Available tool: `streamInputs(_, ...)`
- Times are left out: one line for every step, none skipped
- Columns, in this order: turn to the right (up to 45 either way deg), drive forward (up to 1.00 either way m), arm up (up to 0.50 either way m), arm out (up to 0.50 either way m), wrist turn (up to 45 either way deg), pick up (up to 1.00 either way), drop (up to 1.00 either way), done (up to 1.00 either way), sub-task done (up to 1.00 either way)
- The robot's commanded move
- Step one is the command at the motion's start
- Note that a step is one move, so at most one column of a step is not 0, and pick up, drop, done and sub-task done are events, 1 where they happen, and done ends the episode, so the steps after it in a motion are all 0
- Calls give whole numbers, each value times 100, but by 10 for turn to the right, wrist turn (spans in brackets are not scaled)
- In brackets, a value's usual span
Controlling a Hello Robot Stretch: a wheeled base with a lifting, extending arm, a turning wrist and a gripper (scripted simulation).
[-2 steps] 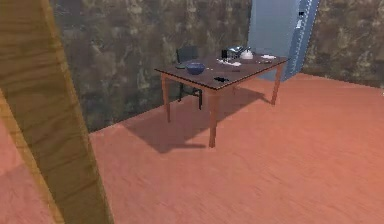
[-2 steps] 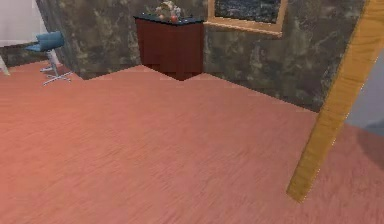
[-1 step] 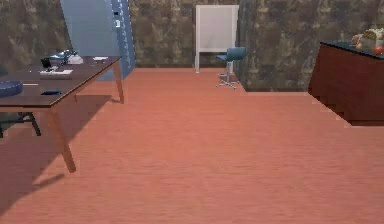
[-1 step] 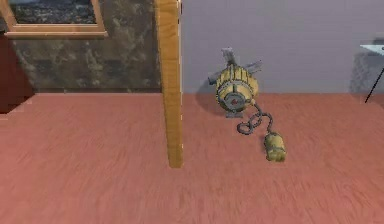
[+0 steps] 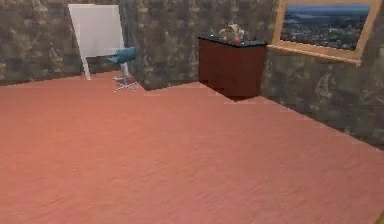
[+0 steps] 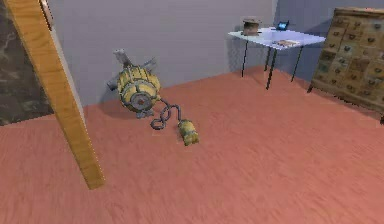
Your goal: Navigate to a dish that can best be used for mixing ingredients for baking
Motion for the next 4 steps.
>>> streamInputs(0, 30, 0, 0, 0, 0, 0, 0, 0)
streamInputs(-240, 0, 0, 0, 0, 0, 0, 0, 0)
streamInputs(0, 5, 0, 0, 0, 0, 0, 0, 0)
streamInputs(-450, 0, 0, 0, 0, 0, 0, 0, 0)
